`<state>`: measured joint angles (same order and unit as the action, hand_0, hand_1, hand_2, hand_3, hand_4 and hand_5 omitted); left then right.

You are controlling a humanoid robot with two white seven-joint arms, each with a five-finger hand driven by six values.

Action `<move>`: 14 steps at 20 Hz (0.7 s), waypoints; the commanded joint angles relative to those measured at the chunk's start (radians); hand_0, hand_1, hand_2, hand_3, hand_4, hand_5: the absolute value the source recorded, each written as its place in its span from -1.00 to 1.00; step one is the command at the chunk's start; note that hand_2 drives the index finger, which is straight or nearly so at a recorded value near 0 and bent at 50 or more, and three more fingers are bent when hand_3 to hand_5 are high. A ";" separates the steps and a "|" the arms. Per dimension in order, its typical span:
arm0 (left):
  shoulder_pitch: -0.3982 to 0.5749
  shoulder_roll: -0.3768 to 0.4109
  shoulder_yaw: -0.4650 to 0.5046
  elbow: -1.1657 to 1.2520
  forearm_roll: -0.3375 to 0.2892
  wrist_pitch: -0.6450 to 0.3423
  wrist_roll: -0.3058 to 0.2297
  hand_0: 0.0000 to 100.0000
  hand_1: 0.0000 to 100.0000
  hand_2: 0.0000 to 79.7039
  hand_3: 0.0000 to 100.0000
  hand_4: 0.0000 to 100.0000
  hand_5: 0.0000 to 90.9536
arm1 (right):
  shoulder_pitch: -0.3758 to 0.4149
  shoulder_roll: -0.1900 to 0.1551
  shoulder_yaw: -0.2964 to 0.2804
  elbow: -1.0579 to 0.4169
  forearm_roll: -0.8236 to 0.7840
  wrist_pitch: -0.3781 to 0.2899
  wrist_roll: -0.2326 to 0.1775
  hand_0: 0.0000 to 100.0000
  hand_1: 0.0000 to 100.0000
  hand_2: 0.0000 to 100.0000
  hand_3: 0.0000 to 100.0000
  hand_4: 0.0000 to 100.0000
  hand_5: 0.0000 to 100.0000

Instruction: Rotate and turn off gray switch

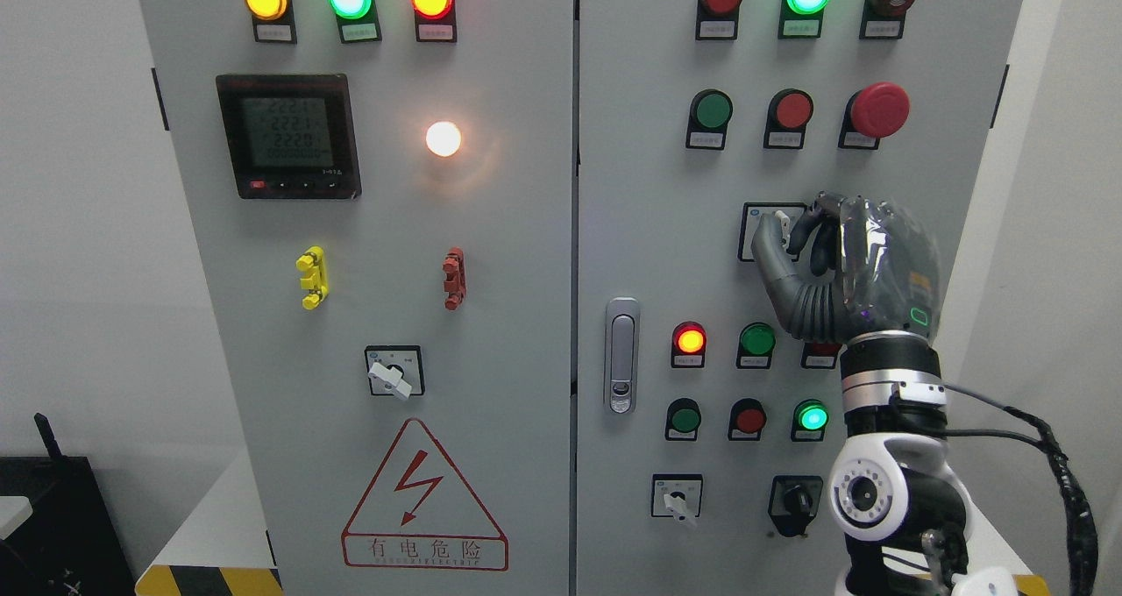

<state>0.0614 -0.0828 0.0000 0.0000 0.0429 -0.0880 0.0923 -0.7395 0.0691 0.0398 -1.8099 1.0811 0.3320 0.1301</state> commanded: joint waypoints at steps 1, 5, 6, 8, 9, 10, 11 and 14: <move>0.000 0.000 -0.002 0.014 0.000 0.001 0.000 -0.76 -0.22 -1.00 -1.00 -1.00 -1.00 | -0.001 0.000 0.000 -0.002 0.000 -0.001 0.000 0.19 -0.28 0.43 0.95 0.89 1.00; 0.000 0.000 -0.002 0.014 0.000 0.001 0.000 -0.76 -0.22 -1.00 -1.00 -1.00 -1.00 | 0.002 -0.002 0.000 -0.005 0.000 -0.004 0.000 0.08 -0.28 0.43 0.95 0.89 1.00; 0.000 0.000 -0.002 0.014 0.000 0.001 0.001 -0.76 -0.22 -1.00 -1.00 -1.00 -1.00 | 0.002 -0.002 0.002 -0.006 0.000 -0.005 0.000 0.05 -0.27 0.43 0.95 0.89 1.00; 0.000 0.000 -0.002 0.014 0.000 0.001 0.001 -0.76 -0.22 -1.00 -1.00 -1.00 -1.00 | 0.005 -0.003 0.002 -0.009 0.000 -0.007 0.000 -0.05 -0.24 0.43 0.95 0.89 1.00; 0.000 0.000 -0.002 0.014 0.000 0.001 0.001 -0.76 -0.22 -1.00 -1.00 -1.00 -1.00 | 0.005 -0.005 0.002 -0.009 0.000 -0.007 0.000 -0.07 -0.24 0.43 0.95 0.89 1.00; 0.000 0.000 -0.002 0.014 0.000 0.001 0.001 -0.76 -0.22 -1.00 -1.00 -1.00 -1.00 | 0.006 -0.005 0.000 -0.012 -0.001 -0.007 0.000 -0.09 -0.24 0.43 0.96 0.89 1.00; 0.000 0.000 -0.002 0.014 0.000 0.001 0.001 -0.76 -0.22 -1.00 -1.00 -1.00 -1.00 | 0.006 -0.005 0.000 -0.014 -0.001 -0.008 0.000 -0.11 -0.24 0.43 0.96 0.89 1.00; 0.000 0.000 -0.002 0.014 0.000 0.001 0.001 -0.76 -0.22 -1.00 -1.00 -1.00 -1.00 | 0.008 -0.005 0.000 -0.014 -0.001 -0.008 0.000 -0.14 -0.25 0.43 0.96 0.89 1.00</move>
<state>0.0614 -0.0829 0.0000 0.0000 0.0430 -0.0881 0.0879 -0.7354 0.0669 0.0400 -1.8168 1.0806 0.3243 0.1299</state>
